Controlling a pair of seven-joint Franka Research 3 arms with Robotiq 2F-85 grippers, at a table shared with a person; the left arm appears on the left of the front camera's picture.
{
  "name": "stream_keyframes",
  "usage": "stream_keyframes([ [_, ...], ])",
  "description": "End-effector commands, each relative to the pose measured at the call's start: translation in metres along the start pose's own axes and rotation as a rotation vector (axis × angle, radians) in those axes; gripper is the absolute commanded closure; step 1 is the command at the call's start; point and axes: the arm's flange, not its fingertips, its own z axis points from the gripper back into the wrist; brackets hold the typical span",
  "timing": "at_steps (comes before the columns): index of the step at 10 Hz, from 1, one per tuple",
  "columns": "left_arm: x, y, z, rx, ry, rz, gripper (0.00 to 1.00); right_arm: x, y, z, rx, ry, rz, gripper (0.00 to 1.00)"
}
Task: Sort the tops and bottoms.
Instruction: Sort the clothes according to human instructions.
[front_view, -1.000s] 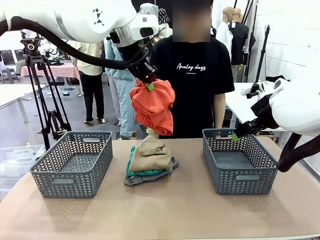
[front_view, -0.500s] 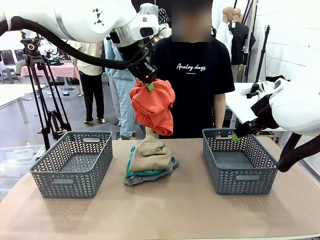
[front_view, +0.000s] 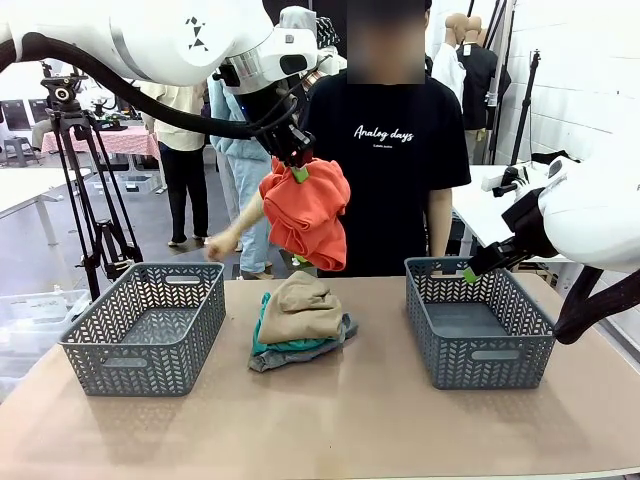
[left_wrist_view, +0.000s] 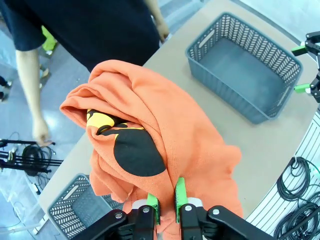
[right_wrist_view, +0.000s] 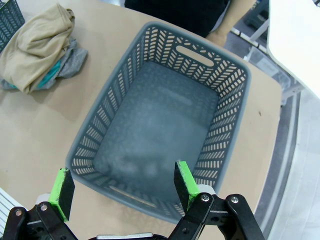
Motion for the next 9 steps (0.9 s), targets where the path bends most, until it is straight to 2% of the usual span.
stream_keyframes([
  [1, 0.0014, 0.0008, 0.0053, 0.004, -0.006, 0.003, 1.0, 0.0, -0.0006, -0.0018, 0.012, -0.006, -0.008, 0.0],
  [9, 0.0014, 0.0008, 0.0053, 0.004, -0.006, 0.003, 1.0, 0.0, -0.0006, -0.0018, 0.012, -0.006, -0.008, 0.0],
])
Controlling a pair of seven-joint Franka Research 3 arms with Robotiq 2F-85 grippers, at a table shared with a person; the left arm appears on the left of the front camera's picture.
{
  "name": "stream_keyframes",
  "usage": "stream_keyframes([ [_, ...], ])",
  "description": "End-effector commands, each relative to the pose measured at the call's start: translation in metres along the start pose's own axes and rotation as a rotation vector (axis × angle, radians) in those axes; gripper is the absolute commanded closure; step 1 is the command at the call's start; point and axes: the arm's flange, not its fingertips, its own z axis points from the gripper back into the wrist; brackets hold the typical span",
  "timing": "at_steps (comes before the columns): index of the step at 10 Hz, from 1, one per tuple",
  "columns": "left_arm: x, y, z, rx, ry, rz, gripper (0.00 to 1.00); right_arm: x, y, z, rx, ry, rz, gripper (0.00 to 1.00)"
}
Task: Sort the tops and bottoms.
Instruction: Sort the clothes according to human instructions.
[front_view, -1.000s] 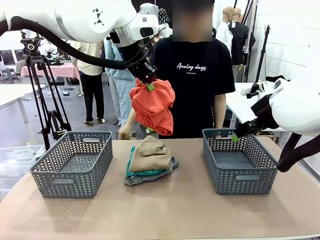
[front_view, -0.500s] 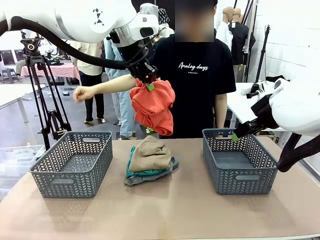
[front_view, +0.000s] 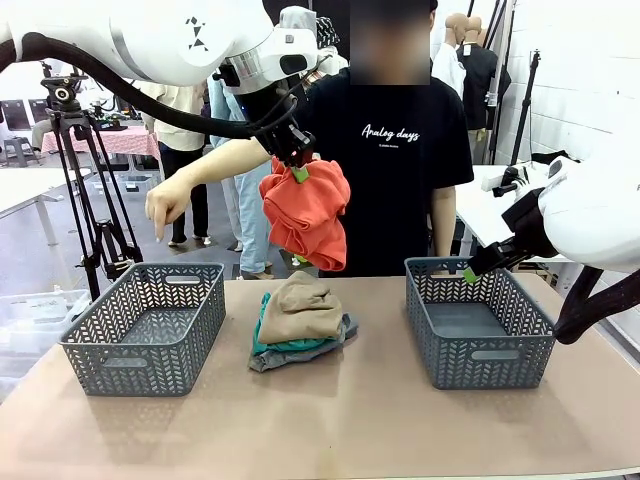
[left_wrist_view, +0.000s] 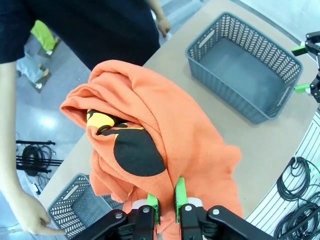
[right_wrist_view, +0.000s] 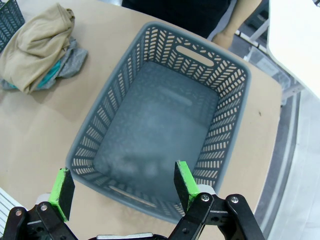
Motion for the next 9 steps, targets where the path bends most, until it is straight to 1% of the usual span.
stream_keyframes([
  [1, 0.001, 0.001, 0.005, 0.004, -0.006, 0.003, 1.0, 0.0, -0.001, -0.002, 0.012, -0.006, -0.008, 0.0],
  [7, 0.001, 0.001, 0.005, 0.004, -0.006, 0.003, 1.0, 0.0, -0.001, -0.002, 0.012, -0.006, -0.008, 0.0],
  [8, 0.0, 0.0, 0.0, 0.0, 0.0, 0.0, 1.0, 0.0, -0.001, -0.002, 0.012, -0.006, -0.008, 0.0],
  [9, -0.009, 0.009, -0.003, 0.04, 0.032, 0.006, 1.0, 0.0, -0.001, -0.002, 0.012, -0.006, -0.008, 0.0],
])
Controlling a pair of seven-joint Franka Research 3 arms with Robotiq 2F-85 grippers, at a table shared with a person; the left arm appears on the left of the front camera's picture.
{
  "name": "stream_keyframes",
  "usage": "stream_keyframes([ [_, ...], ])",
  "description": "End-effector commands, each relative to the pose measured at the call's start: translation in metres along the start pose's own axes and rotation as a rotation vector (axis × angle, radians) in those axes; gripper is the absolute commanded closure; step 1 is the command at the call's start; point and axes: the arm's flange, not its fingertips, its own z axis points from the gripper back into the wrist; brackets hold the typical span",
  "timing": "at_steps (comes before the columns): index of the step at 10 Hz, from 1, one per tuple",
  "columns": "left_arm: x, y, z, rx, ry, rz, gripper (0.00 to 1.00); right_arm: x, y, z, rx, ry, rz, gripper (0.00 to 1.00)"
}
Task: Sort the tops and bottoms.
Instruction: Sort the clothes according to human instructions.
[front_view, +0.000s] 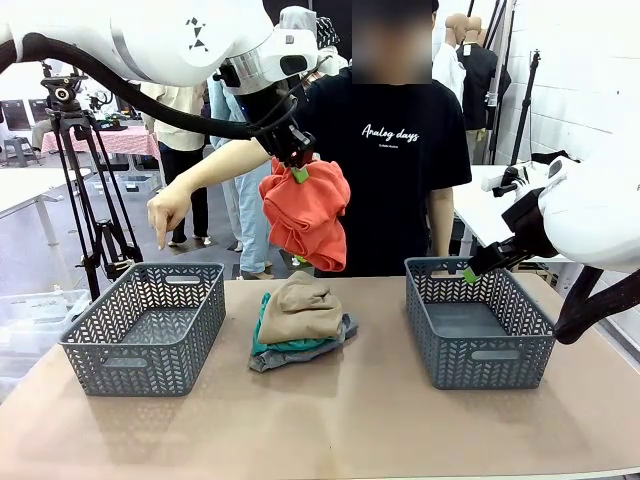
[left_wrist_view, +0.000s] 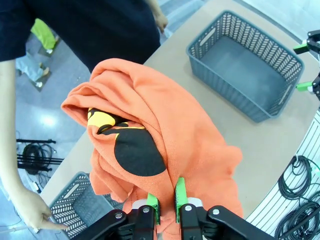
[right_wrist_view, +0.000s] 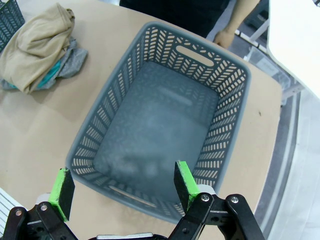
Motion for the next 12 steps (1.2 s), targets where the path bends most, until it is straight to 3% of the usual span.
stream_keyframes([
  [1, -0.019, 0.02, 0.001, 0.055, 0.031, 0.05, 1.0, 0.0, -0.001, -0.002, 0.012, -0.006, -0.008, 0.0],
  [6, -0.105, 0.091, 0.024, 0.17, 0.131, 0.218, 1.0, 0.0, -0.001, -0.002, 0.012, -0.006, -0.008, 0.0],
  [9, -0.152, 0.116, 0.031, 0.218, 0.221, 0.245, 1.0, 0.0, -0.001, -0.002, 0.012, -0.006, -0.008, 0.0],
  [11, -0.191, 0.147, 0.01, 0.308, 0.261, 0.424, 1.0, 0.0, -0.001, -0.002, 0.012, -0.006, -0.008, 0.0],
  [12, -0.202, 0.156, -0.006, 0.339, 0.233, 0.485, 1.0, 0.0, -0.001, -0.002, 0.012, -0.006, -0.008, 0.0],
])
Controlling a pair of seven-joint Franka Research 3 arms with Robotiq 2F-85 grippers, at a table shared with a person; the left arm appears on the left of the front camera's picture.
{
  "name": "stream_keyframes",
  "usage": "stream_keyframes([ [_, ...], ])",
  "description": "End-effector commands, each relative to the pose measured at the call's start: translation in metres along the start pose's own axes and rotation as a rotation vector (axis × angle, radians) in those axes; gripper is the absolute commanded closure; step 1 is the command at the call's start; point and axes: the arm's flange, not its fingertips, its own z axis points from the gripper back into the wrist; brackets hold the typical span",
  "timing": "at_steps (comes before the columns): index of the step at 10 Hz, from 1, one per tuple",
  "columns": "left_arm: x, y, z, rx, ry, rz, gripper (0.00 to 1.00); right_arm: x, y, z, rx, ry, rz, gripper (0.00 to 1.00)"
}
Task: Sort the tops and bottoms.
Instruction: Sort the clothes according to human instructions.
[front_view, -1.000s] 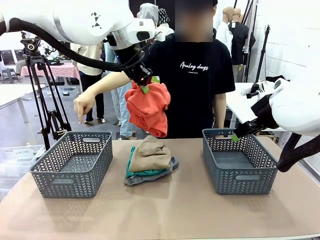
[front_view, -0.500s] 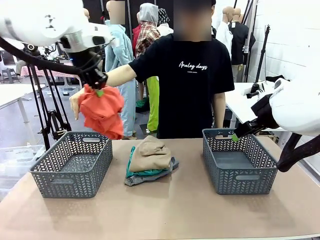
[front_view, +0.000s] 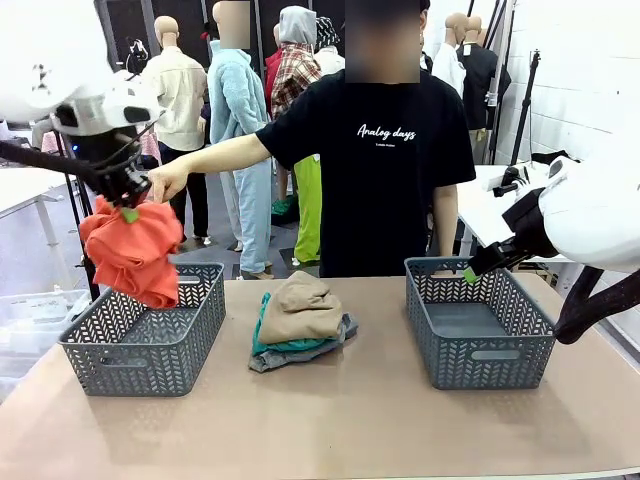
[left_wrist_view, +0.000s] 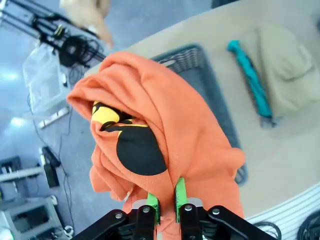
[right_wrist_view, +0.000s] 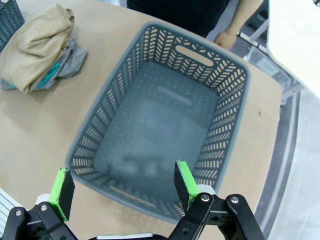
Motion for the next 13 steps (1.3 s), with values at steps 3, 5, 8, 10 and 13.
stream_keyframes([
  [3, 0.002, 0.004, -0.078, -0.01, -0.041, 0.122, 1.0, 0.0, 0.0, -0.002, 0.013, -0.006, -0.007, 0.0],
  [5, 0.013, -0.001, -0.108, -0.063, -0.021, 0.125, 1.0, 0.0, 0.0, -0.002, 0.013, -0.006, -0.007, 0.0],
  [8, 0.012, -0.017, -0.143, -0.108, 0.05, 0.141, 1.0, 0.0, 0.0, -0.002, 0.013, -0.006, -0.007, 0.0],
  [10, 0.016, -0.026, -0.147, -0.142, 0.072, 0.1, 0.62, 0.0, 0.0, -0.002, 0.013, -0.006, -0.007, 0.0],
  [13, 0.017, -0.024, -0.148, -0.139, 0.145, 0.087, 0.04, 0.0, 0.0, -0.002, 0.013, -0.006, -0.007, 0.0],
])
